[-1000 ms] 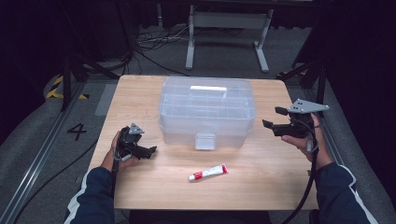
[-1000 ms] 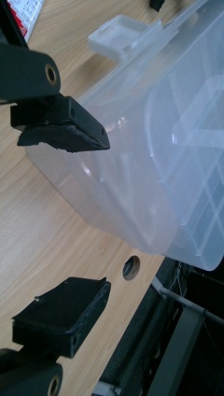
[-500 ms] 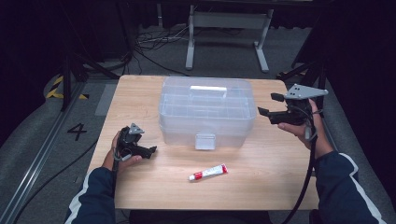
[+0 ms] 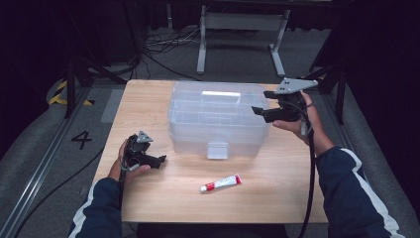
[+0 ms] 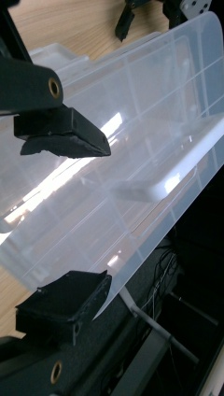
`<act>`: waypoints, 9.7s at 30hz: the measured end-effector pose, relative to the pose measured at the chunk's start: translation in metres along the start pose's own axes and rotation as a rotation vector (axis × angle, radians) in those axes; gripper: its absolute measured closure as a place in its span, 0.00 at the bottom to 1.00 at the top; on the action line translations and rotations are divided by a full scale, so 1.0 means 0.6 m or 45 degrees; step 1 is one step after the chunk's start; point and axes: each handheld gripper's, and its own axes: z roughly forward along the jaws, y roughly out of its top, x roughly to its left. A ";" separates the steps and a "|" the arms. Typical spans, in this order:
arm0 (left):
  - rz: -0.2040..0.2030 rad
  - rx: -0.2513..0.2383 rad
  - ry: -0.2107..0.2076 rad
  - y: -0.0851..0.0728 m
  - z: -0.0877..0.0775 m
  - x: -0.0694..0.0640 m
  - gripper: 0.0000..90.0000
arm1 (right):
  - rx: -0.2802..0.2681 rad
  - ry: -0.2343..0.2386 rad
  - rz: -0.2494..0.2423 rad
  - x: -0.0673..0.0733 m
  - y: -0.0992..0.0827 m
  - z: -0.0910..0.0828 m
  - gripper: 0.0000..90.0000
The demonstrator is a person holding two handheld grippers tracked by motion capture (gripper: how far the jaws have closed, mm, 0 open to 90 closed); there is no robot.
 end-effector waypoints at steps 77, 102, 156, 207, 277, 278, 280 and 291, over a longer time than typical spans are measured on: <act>0.154 -0.456 -0.100 0.084 -0.089 -0.034 1.00 | 0.315 -0.048 0.008 -0.004 0.113 0.123 0.77; 0.179 -0.469 -0.070 0.098 -0.091 -0.049 1.00 | 0.221 -0.113 0.008 -0.012 0.106 0.068 0.64; 0.178 -0.577 -0.060 0.148 -0.111 -0.053 0.93 | -0.247 -0.170 -0.060 0.000 -0.162 -0.014 0.66; 0.556 -0.277 -0.223 0.158 -0.046 -0.158 0.61 | -0.425 -0.592 -0.052 0.005 -0.100 -0.001 0.88; 0.670 -0.076 -0.278 0.160 -0.025 -0.146 0.78 | -0.336 -0.697 -0.002 -0.002 -0.049 0.010 0.89; 0.671 -0.075 -0.285 0.160 -0.025 -0.145 0.78 | -0.336 -0.694 0.003 -0.004 -0.047 0.011 0.89; 0.672 -0.078 -0.296 0.160 -0.025 -0.144 0.78 | -0.330 -0.692 0.013 -0.010 -0.042 0.012 0.90; 0.657 -0.094 -0.328 0.158 -0.025 -0.137 0.80 | -0.338 -0.691 0.055 -0.031 -0.030 0.022 0.91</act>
